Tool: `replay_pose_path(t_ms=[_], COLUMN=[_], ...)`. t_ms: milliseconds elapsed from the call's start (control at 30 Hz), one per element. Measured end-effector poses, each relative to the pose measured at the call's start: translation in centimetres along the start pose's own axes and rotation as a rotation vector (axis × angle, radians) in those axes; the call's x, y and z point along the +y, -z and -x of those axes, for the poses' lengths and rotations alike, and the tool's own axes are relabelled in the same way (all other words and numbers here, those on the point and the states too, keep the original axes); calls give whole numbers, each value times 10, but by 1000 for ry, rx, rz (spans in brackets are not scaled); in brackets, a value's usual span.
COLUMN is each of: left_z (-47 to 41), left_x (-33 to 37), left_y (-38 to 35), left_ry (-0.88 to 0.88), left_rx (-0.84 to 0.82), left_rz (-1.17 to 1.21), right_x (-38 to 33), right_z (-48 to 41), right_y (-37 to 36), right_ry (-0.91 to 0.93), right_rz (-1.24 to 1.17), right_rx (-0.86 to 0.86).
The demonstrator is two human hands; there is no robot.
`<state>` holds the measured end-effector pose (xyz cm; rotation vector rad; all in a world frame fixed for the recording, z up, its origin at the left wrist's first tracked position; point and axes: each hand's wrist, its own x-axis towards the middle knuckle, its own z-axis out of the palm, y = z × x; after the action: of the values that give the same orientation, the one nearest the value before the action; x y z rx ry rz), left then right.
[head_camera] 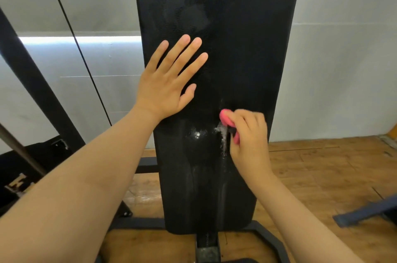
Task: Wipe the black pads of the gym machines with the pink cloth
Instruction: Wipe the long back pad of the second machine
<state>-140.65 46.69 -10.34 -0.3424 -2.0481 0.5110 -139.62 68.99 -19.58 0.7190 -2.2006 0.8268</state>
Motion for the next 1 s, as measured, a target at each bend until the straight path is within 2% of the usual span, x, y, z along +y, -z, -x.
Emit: replay_pose_path(t_ms=[167,400,600,733,833,933,1000], left_z=[0,0,1,1,1,0,0], left_x=[0,0,0,0,0,0,0], left_y=[0,0,0,0,1,1,0], left_ry=[4,5,4,5,3,5,5], left_rx=[10,7,-2,3,-4,-15,-14], left_rz=[0,-6,-8,1,1,-7,-8], right_x=[-1,5,-3,6,12,16,12], right_z=[12,49,19,12,35,50,38], right_y=[-12,-12,9,1,-1,0,5], right_ry=[44,29,-13,66,137,132,85], right_rz=[168,185,73,196,263,199,56], right_rx=[-11,-168,-32,-74,-170,-263,-250])
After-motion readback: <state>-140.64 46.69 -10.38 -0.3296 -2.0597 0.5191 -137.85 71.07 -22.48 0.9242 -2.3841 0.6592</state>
